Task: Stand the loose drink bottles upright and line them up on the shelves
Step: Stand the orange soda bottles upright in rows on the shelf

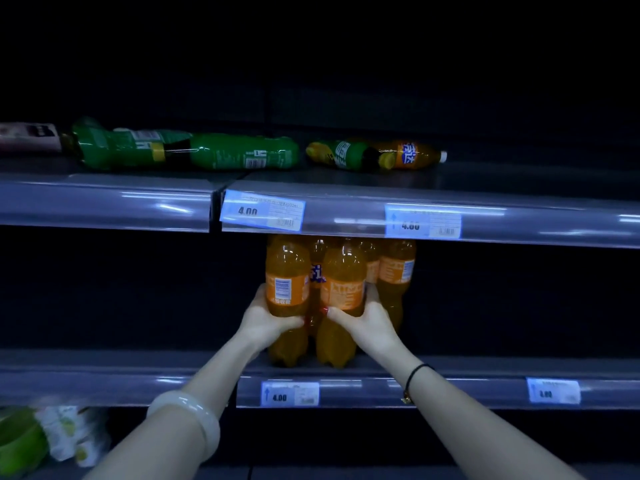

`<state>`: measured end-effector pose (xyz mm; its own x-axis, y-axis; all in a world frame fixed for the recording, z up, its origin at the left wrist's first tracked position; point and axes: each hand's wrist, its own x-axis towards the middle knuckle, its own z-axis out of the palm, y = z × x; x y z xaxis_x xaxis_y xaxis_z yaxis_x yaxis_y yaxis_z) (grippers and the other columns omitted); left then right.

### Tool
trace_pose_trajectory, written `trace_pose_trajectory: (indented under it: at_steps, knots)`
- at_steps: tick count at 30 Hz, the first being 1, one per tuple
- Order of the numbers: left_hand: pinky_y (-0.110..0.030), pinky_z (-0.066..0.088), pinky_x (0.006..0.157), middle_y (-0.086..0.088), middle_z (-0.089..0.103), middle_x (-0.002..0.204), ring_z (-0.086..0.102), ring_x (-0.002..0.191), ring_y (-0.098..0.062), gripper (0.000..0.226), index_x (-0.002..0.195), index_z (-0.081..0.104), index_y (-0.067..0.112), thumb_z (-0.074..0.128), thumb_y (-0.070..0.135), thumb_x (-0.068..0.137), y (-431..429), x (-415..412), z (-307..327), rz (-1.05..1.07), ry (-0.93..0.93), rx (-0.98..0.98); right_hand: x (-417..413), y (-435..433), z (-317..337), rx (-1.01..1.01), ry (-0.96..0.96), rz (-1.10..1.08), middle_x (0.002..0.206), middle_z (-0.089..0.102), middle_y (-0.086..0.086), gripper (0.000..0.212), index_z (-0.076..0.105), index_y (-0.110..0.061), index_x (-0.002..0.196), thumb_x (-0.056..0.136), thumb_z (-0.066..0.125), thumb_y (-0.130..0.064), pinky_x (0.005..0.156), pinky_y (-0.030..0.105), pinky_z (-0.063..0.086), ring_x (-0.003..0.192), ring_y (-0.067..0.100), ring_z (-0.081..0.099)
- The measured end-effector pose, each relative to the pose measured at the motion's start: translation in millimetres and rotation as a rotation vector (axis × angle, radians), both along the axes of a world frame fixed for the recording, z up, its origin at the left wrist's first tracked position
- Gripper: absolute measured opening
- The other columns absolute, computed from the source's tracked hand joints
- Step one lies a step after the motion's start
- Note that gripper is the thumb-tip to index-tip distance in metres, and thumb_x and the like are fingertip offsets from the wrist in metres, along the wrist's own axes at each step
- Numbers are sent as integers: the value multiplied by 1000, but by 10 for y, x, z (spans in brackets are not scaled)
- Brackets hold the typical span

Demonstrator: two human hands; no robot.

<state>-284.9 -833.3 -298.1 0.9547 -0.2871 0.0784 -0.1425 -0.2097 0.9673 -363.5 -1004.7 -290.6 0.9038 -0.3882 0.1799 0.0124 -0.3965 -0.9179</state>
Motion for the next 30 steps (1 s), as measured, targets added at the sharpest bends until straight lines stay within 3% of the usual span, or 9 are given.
trace_pose_trajectory:
  at_steps: [3, 6, 9, 11, 15, 18, 23, 26, 30]
  knots:
    - [-33, 48, 89, -3, 54, 117, 55, 108, -20, 94, 139, 28, 15, 85, 8, 64, -7, -85, 42, 29, -43, -4, -35, 10, 29, -38, 49, -68, 121, 61, 1, 88, 27, -16, 140, 73, 78, -42, 84, 28, 52, 101, 14, 59]
    - [-33, 46, 93, -7, 48, 129, 51, 117, -21, 103, 139, 25, 15, 89, 16, 58, -2, -195, 140, 85, -162, -7, -145, 49, 114, -330, 118, -158, 120, 58, -1, 85, 34, -19, 135, 71, 72, -60, 83, 32, 53, 107, 19, 60]
    - [-35, 38, 99, -7, 39, 131, 36, 126, -21, 93, 132, 31, 14, 88, 24, 60, 33, -438, 241, 279, -333, 62, -365, 80, 208, -604, 40, -305, 120, 53, 3, 67, 42, -16, 123, 77, 65, -59, 94, 39, 49, 112, 22, 54]
    - [-32, 39, 93, -4, 40, 122, 37, 118, -19, 76, 124, 37, 15, 84, 24, 64, 69, -669, 289, 395, -453, 42, -542, 116, 255, -673, -74, -282, 118, 52, 1, 49, 46, -17, 119, 85, 61, -49, 95, 35, 45, 112, 18, 52]
    - [-22, 42, 71, 4, 55, 97, 54, 88, -7, 31, 97, 53, 23, 73, 15, 76, 79, -1152, 516, 263, -589, -6, -949, 235, 521, -640, -224, -75, 111, 53, -10, 23, 52, -23, 113, 92, 57, -30, 87, 27, 49, 103, 8, 54]
    - [-24, 45, 63, 4, 60, 77, 58, 73, -9, 14, 83, 57, 21, 68, 12, 80, -19, -1352, 971, 225, -632, -74, -1139, 296, 893, -573, -332, 34, 102, 54, -12, 17, 56, -22, 108, 92, 56, -20, 78, 20, 47, 92, 4, 55]
    - [-17, 45, 60, 4, 58, 70, 53, 64, -3, 11, 84, 57, 18, 65, 10, 84, -239, -1198, 1971, 160, -650, -178, -989, 184, 1671, -433, -496, -5, 95, 59, -8, 15, 58, -21, 101, 89, 56, -12, 76, 18, 47, 86, 3, 57]
    - [-14, 44, 58, 1, 57, 73, 53, 63, -7, 14, 94, 57, 14, 67, 11, 83, -336, -840, 2365, 86, -602, -106, -662, 10, 2071, -403, -423, -42, 98, 59, -6, 13, 58, -22, 101, 90, 57, -14, 74, 15, 47, 88, 2, 57]
    - [-24, 46, 69, -2, 59, 78, 57, 72, -16, 27, 104, 57, 12, 68, 7, 80, -554, -54, 2706, 1, -542, 57, 43, -289, 2446, -429, -219, -120, 105, 60, 4, 21, 59, -14, 109, 87, 58, -13, 83, 31, 50, 95, 20, 59]
